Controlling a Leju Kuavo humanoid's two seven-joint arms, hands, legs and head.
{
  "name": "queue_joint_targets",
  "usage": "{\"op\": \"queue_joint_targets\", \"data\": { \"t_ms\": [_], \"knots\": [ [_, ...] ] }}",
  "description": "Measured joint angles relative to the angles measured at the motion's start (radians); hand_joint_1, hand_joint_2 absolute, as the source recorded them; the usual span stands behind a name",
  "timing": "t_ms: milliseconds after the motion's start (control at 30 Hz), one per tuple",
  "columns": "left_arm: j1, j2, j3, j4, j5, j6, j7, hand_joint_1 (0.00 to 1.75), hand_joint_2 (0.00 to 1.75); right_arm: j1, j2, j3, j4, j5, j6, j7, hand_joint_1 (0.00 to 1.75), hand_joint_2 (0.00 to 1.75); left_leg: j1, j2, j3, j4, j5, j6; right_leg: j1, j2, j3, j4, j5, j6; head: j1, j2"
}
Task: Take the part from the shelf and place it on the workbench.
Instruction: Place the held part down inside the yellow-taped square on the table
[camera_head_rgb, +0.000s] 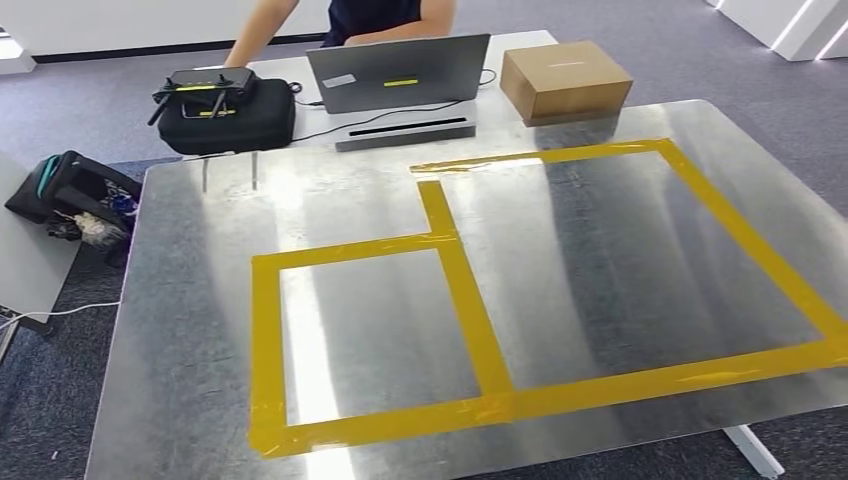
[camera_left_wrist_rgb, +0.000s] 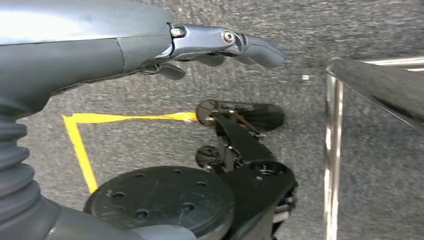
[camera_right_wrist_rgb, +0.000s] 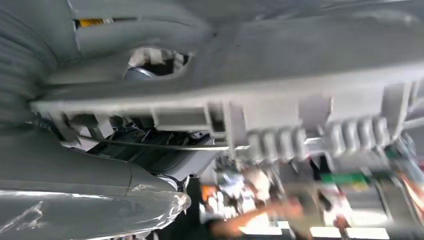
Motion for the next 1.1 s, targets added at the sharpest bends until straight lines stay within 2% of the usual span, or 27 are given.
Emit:
{"op": "queue_joint_targets", "data": {
  "t_ms": [133, 200, 300, 433, 500, 567, 700, 833, 1100],
  "knots": [
    [-0.002, -0.001, 0.011, 0.004, 0.000, 0.006, 0.014, 0.00, 1.75, 0.032, 0.025, 0.026, 0.025, -0.011, 0.021, 0.012, 1.75, 1.75, -0.002, 0.004, 0.002, 0.000, 0.002, 0.003, -0.002, 0.005, 0.000, -0.003, 0.004, 0.001, 0.000, 0.000],
    [-0.001, -0.001, 0.014, 0.005, -0.001, 0.012, 0.016, 0.00, 1.75, 0.026, 0.030, 0.024, 0.037, -0.021, 0.050, -0.021, 1.75, 1.75, -0.002, 0.005, 0.002, -0.001, 0.004, 0.006, -0.002, 0.005, 0.000, -0.006, 0.007, 0.002, 0.000, 0.000],
    [-0.001, -0.001, 0.021, 0.007, -0.003, 0.015, 0.016, 0.00, 1.75, -0.034, 0.037, -0.030, 0.061, -0.035, 0.111, -0.156, 1.75, 1.75, -0.003, 0.010, 0.002, -0.003, 0.006, 0.009, -0.003, 0.010, -0.002, -0.008, 0.010, 0.001, 0.000, 0.000],
    [-0.003, -0.002, 0.034, 0.010, -0.006, 0.015, 0.009, 0.00, 1.75, -0.202, 0.046, -0.207, 0.079, -0.021, 0.221, -0.403, 1.75, 1.75, -0.004, 0.031, -0.001, -0.005, 0.005, 0.013, -0.003, 0.034, -0.010, -0.008, 0.017, -0.001, 0.000, 0.000],
    [-0.010, -0.002, 0.038, 0.011, -0.006, 0.013, 0.006, 0.00, 1.75, -0.289, 0.048, -0.277, 0.073, -0.026, 0.245, -0.486, 1.75, 1.75, -0.004, 0.041, 0.000, -0.007, 0.004, 0.013, -0.003, 0.045, -0.014, -0.008, 0.021, -0.002, 0.000, 0.000],
    [-0.017, -0.003, 0.044, 0.011, -0.008, 0.009, 0.005, 0.00, 1.75, -0.358, 0.044, -0.297, 0.050, -0.040, 0.235, -0.526, 1.75, 1.75, -0.004, 0.045, 0.000, -0.007, 0.005, 0.012, -0.003, 0.048, -0.015, -0.008, 0.024, -0.002, 0.000, 0.000],
    [-0.020, -0.006, 0.059, 0.011, -0.011, 0.003, 0.005, 0.00, 1.75, -0.426, 0.010, -0.243, 0.000, -0.043, 0.173, -0.516, 1.75, 1.75, -0.003, 0.033, -0.001, -0.007, 0.013, 0.011, -0.002, 0.029, -0.012, -0.008, 0.024, -0.002, 0.000, 0.000],
    [-0.011, -0.007, 0.066, 0.011, -0.020, -0.004, 0.006, 0.00, 1.75, -0.434, -0.029, -0.180, -0.032, -0.049, 0.088, -0.495, 1.75, 1.75, -0.003, 0.014, -0.006, -0.007, 0.018, 0.011, -0.002, 0.009, -0.011, -0.008, 0.023, 0.000, 0.000, 0.000],
    [-0.005, -0.008, 0.086, 0.012, -0.033, -0.020, 0.009, 0.00, 1.75, -0.412, -0.153, -0.048, -0.097, -0.002, -0.025, -0.413, 1.75, 1.75, -0.005, 0.011, -0.008, -0.007, 0.018, 0.012, -0.005, 0.006, -0.011, -0.009, 0.022, 0.001, 0.000, 0.000]
  ]
}}
